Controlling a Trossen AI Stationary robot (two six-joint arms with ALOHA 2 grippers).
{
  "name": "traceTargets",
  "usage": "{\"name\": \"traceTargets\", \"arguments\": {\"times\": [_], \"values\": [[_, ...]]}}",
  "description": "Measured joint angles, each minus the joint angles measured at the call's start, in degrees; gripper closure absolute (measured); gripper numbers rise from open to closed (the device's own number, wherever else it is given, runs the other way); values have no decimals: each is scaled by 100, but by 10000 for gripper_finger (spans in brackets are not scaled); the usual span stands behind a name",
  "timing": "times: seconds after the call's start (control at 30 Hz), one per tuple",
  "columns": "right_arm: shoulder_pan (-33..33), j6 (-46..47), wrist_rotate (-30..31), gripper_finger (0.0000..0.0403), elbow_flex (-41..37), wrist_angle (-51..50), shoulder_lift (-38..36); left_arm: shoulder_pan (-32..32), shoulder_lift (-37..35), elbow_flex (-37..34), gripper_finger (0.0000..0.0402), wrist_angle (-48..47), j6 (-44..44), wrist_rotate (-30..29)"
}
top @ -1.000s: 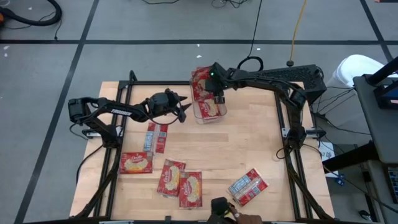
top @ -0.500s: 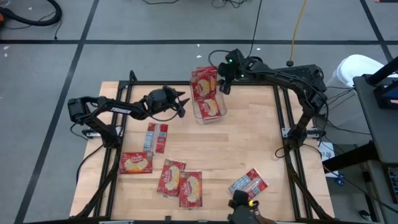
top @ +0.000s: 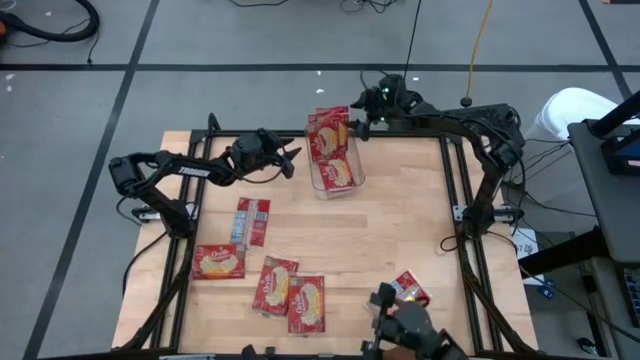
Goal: Sort popcorn bags into baskets
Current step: Adjust the red popcorn packs in the transparent bin
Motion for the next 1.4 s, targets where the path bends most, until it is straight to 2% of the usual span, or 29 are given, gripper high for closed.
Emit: {"name": "traceTargets", "arguments": {"times": [0.1,0.33,0.57,0.7,0.87,1.07,1.2,1.4], "values": [[-114,181,-507,51,0,271,219,-38,92,3,195,49,-121,6],[248,99,-792,59,0,819,617,7,882,70,195,1032,-198,-64],[616,-88,-662,72,0,931,625,90,1617,457,195,1136,-447,-90],[730,-113,-636,124,2,951,622,32,1726,643,195,1121,-408,-103],[764,-63,-500,241,7,952,622,59,1723,784,195,916,-283,-500],[762,264,-433,370,7,878,344,129,1705,793,195,848,-597,-478],[764,574,-334,396,2,647,-95,11,1460,793,195,840,-810,-63],[814,833,-341,396,2,-16,-766,-477,805,793,195,497,-463,-294]]}}
